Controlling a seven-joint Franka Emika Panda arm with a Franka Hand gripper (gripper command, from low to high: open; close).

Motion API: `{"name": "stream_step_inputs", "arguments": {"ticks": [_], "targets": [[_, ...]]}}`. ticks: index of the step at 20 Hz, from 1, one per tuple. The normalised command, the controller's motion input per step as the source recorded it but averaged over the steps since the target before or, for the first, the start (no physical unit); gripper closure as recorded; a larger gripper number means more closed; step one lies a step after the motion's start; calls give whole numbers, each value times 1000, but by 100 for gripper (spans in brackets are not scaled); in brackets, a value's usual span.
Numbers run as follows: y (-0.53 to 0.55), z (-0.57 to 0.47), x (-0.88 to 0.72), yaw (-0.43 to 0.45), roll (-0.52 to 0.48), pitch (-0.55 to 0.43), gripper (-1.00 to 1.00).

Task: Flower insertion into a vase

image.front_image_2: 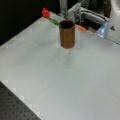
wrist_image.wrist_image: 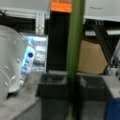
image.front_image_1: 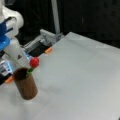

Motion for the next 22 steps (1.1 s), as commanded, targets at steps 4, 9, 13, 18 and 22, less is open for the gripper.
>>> {"name": "stream_step_inputs", "arguments": {"ticks": [4, 9, 13, 18, 22], "targets": [[-213, 331, 791, 90, -119, 934, 100], [-236, 142, 561, -23, -45, 718, 100], [-203, 41, 150, -77, -29, 440, 100], [-117, 59, -102, -34, -75, 222, 100], [-55, 82, -130, -26, -103, 95, 100]]}}
